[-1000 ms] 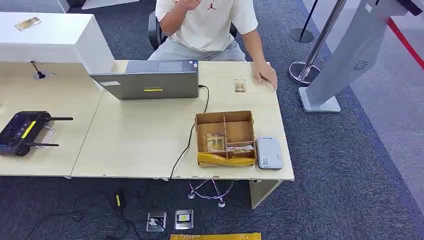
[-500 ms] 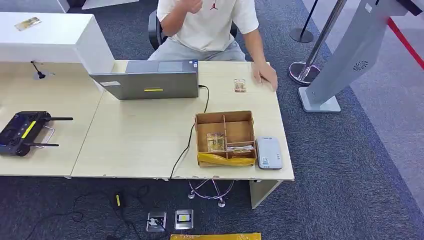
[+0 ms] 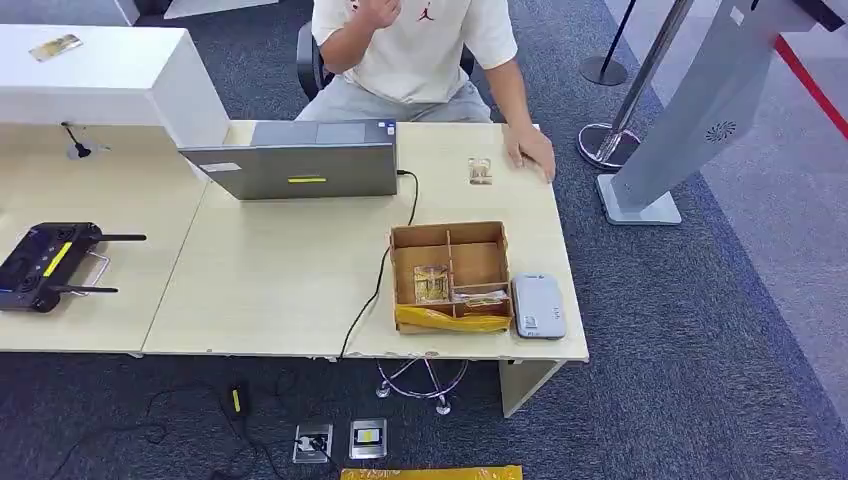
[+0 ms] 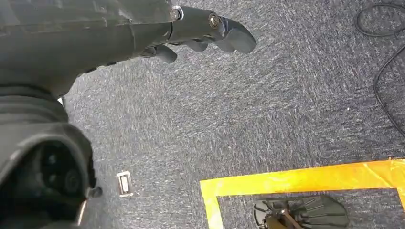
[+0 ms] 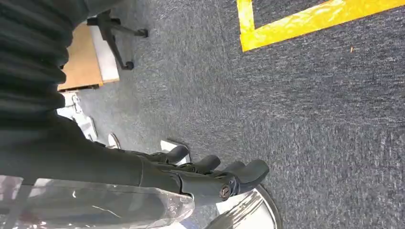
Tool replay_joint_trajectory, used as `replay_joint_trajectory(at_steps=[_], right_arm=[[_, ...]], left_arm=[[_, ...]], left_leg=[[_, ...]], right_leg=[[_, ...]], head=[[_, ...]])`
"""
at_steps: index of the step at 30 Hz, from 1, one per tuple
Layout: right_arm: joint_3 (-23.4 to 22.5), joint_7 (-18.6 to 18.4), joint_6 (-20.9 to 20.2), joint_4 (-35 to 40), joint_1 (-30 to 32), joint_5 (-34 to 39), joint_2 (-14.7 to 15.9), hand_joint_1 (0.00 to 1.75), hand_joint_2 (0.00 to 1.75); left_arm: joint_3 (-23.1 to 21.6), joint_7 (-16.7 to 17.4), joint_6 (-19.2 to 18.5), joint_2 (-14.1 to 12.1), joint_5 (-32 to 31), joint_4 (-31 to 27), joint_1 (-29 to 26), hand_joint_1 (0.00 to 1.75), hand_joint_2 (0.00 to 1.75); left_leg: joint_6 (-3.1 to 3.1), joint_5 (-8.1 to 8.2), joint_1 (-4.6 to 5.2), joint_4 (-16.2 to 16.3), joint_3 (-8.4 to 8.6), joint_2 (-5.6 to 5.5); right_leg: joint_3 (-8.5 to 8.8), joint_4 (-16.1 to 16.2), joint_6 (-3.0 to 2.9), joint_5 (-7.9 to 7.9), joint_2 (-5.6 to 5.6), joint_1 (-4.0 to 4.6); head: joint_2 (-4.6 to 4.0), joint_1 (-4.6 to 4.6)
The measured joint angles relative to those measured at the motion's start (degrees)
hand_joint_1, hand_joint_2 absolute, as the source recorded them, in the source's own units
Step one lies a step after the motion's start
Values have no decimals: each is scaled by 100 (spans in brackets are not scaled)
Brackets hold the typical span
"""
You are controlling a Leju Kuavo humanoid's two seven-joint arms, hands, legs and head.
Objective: Pass the card to the sensor for recognition and then transmit it.
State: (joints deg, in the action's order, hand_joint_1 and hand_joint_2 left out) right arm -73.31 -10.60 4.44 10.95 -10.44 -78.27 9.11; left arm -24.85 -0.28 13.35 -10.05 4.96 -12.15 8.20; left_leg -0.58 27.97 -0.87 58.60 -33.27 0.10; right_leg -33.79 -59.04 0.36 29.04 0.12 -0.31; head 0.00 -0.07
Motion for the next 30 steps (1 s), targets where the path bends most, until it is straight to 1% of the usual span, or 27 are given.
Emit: replay_joint_trajectory(at_steps=[15, 30], right_arm=[[0, 79, 26, 0, 0, 13, 0, 0, 175], [2, -59, 17, 0, 15, -76, -2, 0, 175]], left_arm=[[0, -24, -7, 7, 0, 0, 21, 0, 0], [-2, -48, 4, 4, -13, 0, -24, 0, 0]], left_leg=[[0, 0, 0, 0, 1, 0], [0, 0, 0, 0, 1, 0]], right_leg=[[0, 0, 0, 0, 0, 0], [0, 0, 0, 0, 0, 0]], head=[[0, 0], [0, 2]])
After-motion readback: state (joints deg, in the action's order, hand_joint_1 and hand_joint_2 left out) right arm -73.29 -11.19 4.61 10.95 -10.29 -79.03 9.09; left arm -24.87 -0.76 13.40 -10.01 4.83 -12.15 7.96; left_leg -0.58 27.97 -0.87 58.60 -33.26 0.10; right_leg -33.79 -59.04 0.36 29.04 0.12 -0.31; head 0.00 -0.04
